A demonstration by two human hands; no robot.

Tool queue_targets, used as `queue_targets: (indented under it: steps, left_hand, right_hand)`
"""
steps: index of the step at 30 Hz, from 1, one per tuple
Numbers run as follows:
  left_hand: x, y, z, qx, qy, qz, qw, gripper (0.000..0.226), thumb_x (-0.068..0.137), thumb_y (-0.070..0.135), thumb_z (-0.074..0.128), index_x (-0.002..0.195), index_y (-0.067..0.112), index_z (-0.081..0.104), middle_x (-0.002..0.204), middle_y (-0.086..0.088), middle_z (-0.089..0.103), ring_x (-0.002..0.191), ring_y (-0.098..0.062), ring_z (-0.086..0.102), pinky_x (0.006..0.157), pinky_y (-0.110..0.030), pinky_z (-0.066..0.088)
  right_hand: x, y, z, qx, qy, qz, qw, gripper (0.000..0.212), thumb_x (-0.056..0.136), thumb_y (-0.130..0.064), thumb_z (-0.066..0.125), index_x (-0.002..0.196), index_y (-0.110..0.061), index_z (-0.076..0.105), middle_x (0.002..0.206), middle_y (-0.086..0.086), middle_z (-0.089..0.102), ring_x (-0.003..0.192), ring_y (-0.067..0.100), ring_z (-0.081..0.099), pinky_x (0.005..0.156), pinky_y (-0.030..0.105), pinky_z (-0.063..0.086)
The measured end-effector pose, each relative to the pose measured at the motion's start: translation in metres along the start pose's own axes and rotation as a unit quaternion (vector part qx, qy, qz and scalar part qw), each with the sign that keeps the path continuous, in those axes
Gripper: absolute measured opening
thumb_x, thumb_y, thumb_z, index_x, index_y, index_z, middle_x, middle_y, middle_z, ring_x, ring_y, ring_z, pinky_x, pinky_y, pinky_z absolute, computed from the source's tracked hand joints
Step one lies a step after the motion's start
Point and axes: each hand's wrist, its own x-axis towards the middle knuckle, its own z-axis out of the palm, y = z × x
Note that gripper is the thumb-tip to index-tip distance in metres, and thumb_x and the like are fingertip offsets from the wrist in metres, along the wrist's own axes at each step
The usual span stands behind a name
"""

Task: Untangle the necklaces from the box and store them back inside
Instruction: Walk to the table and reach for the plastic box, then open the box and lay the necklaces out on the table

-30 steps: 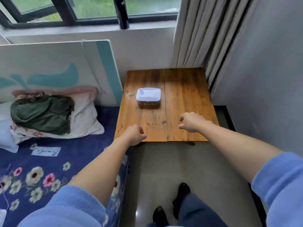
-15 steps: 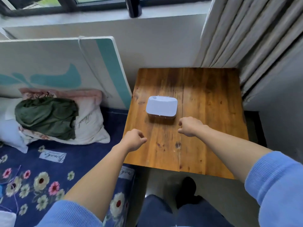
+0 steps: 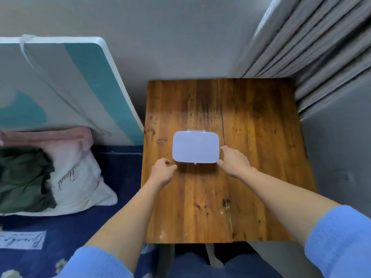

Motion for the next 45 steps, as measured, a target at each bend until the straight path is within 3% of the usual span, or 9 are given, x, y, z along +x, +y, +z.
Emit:
queue_targets:
  steps: [4,7,11,18,27,31,34,38,45]
  left_hand:
    - [0.037,0.017,0.008,-0.017,-0.008,-0.001,1.0,0.048,0.093,0.023,0.056,0.138,0.01,0.043,0.137,-0.01,0.052,0.114,-0.025,0.053,0.092,-0.035,0.047]
    - [0.045,0.024,0.017,0.003,-0.019,0.02,1.0,0.04,0.091,0.02,0.055,0.129,0.009,0.048,0.128,-0.009,0.057,0.111,-0.027,0.054,0.09,-0.037,0.047]
    - [0.047,0.026,0.025,0.006,-0.018,0.031,0.999,0.039,0.091,0.016,0.051,0.13,0.01,0.047,0.127,-0.009,0.055,0.118,-0.029,0.05,0.1,-0.046,0.045]
    - [0.043,0.023,0.017,-0.011,-0.027,-0.008,1.0,0.043,0.094,0.015,0.053,0.136,0.012,0.047,0.136,-0.007,0.052,0.112,-0.019,0.052,0.084,-0.029,0.041]
    - [0.039,0.038,-0.013,-0.143,0.018,-0.019,0.989,0.017,0.095,0.014,0.052,0.105,0.019,0.065,0.088,0.004,0.071,0.08,-0.014,0.068,0.058,-0.024,0.052]
    - [0.048,0.043,-0.015,-0.157,0.071,-0.015,0.985,0.023,0.096,0.013,0.05,0.112,0.016,0.065,0.097,-0.001,0.068,0.089,-0.017,0.067,0.066,-0.029,0.055]
    - [0.056,0.036,-0.004,-0.125,0.096,-0.04,0.987,0.027,0.095,0.015,0.054,0.12,0.011,0.062,0.114,-0.012,0.065,0.105,-0.029,0.062,0.091,-0.046,0.054]
    - [0.064,0.021,0.02,-0.091,0.059,-0.082,0.991,0.034,0.097,0.024,0.053,0.127,0.007,0.058,0.123,-0.014,0.063,0.114,-0.034,0.058,0.099,-0.049,0.049]
    - [0.062,-0.003,0.045,0.01,0.079,-0.022,0.997,0.034,0.103,0.028,0.038,0.12,0.009,0.062,0.118,-0.012,0.066,0.113,-0.032,0.056,0.098,-0.042,0.046]
  right_hand:
    - [0.022,-0.013,0.015,0.098,0.021,0.066,0.993,0.045,0.089,-0.026,0.06,0.131,-0.015,0.048,0.114,0.008,0.063,0.08,0.023,0.054,0.058,0.03,0.042]
    - [0.025,-0.016,0.025,0.137,0.029,0.087,0.986,0.048,0.09,-0.026,0.057,0.135,-0.013,0.045,0.124,0.01,0.06,0.102,0.031,0.058,0.07,0.032,0.041]
    - [0.025,-0.019,0.031,0.134,0.042,0.085,0.986,0.045,0.092,-0.027,0.054,0.133,-0.011,0.047,0.124,0.011,0.059,0.105,0.032,0.058,0.077,0.038,0.048]
    - [0.014,-0.02,0.024,0.125,0.034,0.042,0.991,0.048,0.092,-0.027,0.054,0.137,-0.013,0.045,0.135,0.01,0.053,0.111,0.031,0.056,0.079,0.033,0.044]
    - [0.015,0.005,-0.014,0.058,0.049,-0.108,0.991,0.039,0.092,-0.016,0.056,0.131,-0.021,0.056,0.129,0.005,0.059,0.11,0.026,0.057,0.086,0.038,0.05]
    - [0.046,0.009,-0.049,0.035,0.112,-0.163,0.98,0.025,0.095,-0.028,0.055,0.116,-0.024,0.067,0.104,0.002,0.07,0.089,0.022,0.063,0.062,0.022,0.037]
    - [0.076,0.002,-0.071,0.053,0.113,-0.159,0.979,0.022,0.097,-0.033,0.051,0.103,-0.022,0.069,0.095,0.001,0.071,0.083,0.022,0.062,0.061,0.025,0.04]
    - [0.121,-0.008,-0.08,0.096,0.095,-0.111,0.985,0.019,0.096,-0.034,0.054,0.089,-0.018,0.062,0.085,-0.001,0.061,0.074,0.018,0.054,0.051,0.022,0.032]
    - [0.175,-0.014,-0.052,0.211,0.03,-0.015,0.977,0.004,0.093,-0.021,0.059,0.092,-0.017,0.059,0.091,0.006,0.062,0.083,0.025,0.063,0.067,0.033,0.057]
